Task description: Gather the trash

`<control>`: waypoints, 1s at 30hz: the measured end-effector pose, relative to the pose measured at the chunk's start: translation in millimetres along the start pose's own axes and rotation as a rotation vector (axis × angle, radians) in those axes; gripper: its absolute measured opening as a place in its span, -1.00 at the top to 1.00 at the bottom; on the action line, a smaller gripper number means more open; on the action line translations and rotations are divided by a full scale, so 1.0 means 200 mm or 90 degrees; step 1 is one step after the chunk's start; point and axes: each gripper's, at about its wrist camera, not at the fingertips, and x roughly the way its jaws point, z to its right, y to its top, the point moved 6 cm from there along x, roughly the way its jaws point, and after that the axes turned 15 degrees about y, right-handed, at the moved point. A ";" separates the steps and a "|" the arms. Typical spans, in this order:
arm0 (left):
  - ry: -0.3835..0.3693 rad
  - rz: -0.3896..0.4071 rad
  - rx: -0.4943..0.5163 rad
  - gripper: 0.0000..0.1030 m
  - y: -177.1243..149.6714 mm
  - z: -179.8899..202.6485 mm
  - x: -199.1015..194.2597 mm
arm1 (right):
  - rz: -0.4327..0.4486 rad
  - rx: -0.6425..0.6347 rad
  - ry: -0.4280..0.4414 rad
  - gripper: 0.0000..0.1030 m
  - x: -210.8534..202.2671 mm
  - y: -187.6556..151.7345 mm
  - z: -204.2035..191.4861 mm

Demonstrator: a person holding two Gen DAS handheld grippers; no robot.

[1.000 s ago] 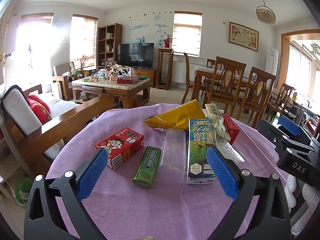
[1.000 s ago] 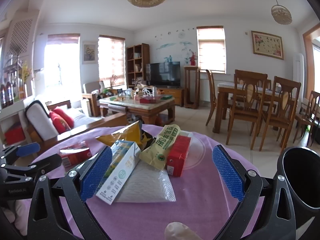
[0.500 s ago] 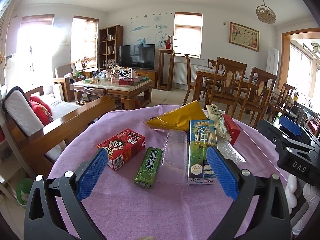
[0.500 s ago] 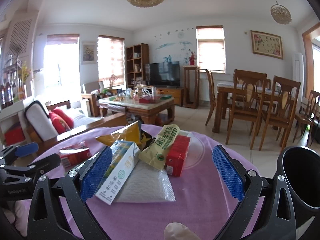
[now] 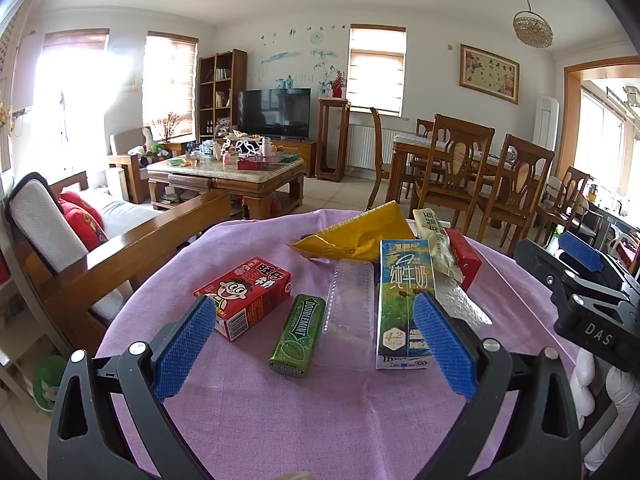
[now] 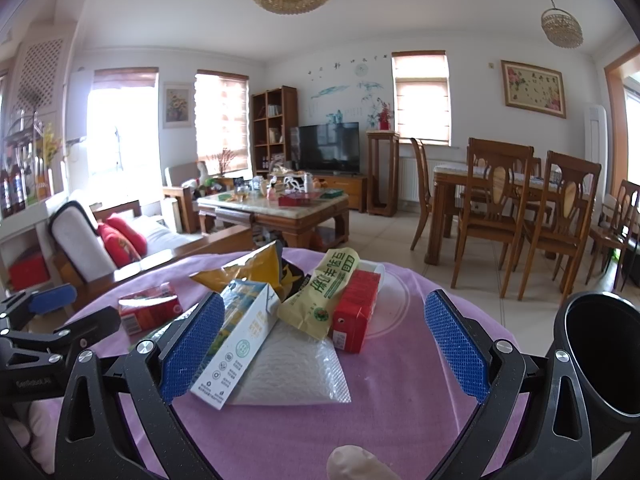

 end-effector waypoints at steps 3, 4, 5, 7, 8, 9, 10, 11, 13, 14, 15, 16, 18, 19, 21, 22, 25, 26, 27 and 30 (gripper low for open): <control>0.000 -0.001 0.000 -0.90 0.00 0.00 0.00 | 0.000 0.000 0.000 -0.92 0.00 0.00 0.00; -0.001 0.000 0.000 -0.90 0.00 0.00 0.00 | 0.004 -0.001 -0.002 -0.92 0.00 0.00 0.00; -0.001 0.000 0.000 -0.90 0.00 0.00 0.00 | 0.000 0.000 0.000 -0.92 0.00 0.00 0.00; -0.001 0.000 0.000 -0.90 0.00 0.00 0.00 | 0.000 0.000 0.000 -0.92 0.00 0.00 0.00; -0.001 0.000 0.000 -0.90 0.00 -0.01 0.00 | 0.000 0.000 0.000 -0.92 0.00 0.00 0.00; -0.001 0.000 0.000 -0.90 0.00 -0.01 0.00 | 0.000 0.000 0.000 -0.92 0.00 0.00 0.00; -0.001 0.000 0.000 -0.90 0.00 -0.01 0.00 | 0.000 0.000 0.000 -0.92 0.00 0.00 0.00; -0.001 0.000 0.000 -0.90 0.00 0.00 0.00 | 0.000 0.000 0.000 -0.92 0.00 0.00 0.00; -0.001 0.000 0.000 -0.90 0.00 -0.01 0.00 | 0.000 0.001 0.000 -0.92 0.00 0.00 0.00; -0.001 0.000 0.000 -0.90 0.00 -0.01 0.00 | 0.000 0.001 0.000 -0.92 0.00 0.00 0.00; -0.001 0.000 0.000 -0.90 0.00 -0.01 0.00 | 0.000 0.001 0.000 -0.92 0.00 0.00 0.00; -0.001 0.000 0.000 -0.90 0.00 -0.01 0.00 | 0.000 0.001 0.000 -0.92 0.00 0.00 0.00; -0.001 0.000 0.000 -0.90 0.00 -0.01 0.00 | 0.000 0.001 0.000 -0.92 0.00 0.00 0.00; -0.001 0.000 -0.001 -0.90 0.00 -0.01 0.00 | 0.000 0.001 0.000 -0.92 0.00 0.00 0.00; -0.001 0.000 -0.001 -0.90 0.00 -0.01 0.00 | -0.001 0.001 0.000 -0.92 0.00 0.00 0.00; -0.001 0.000 -0.001 -0.90 0.00 -0.01 0.00 | 0.000 0.001 0.000 -0.92 0.00 0.00 0.00; -0.001 0.000 -0.001 -0.90 0.00 -0.01 0.00 | 0.000 0.001 0.000 -0.92 0.00 0.00 0.00; -0.001 0.000 -0.001 -0.90 0.00 -0.01 0.00 | 0.000 0.001 0.000 -0.92 0.00 0.00 0.00; -0.001 0.000 -0.002 -0.90 0.00 -0.01 0.00 | 0.000 0.001 0.000 -0.92 0.00 0.00 0.00; 0.001 -0.004 -0.010 -0.90 0.01 -0.02 0.00 | 0.001 0.002 0.000 -0.92 0.00 0.00 0.00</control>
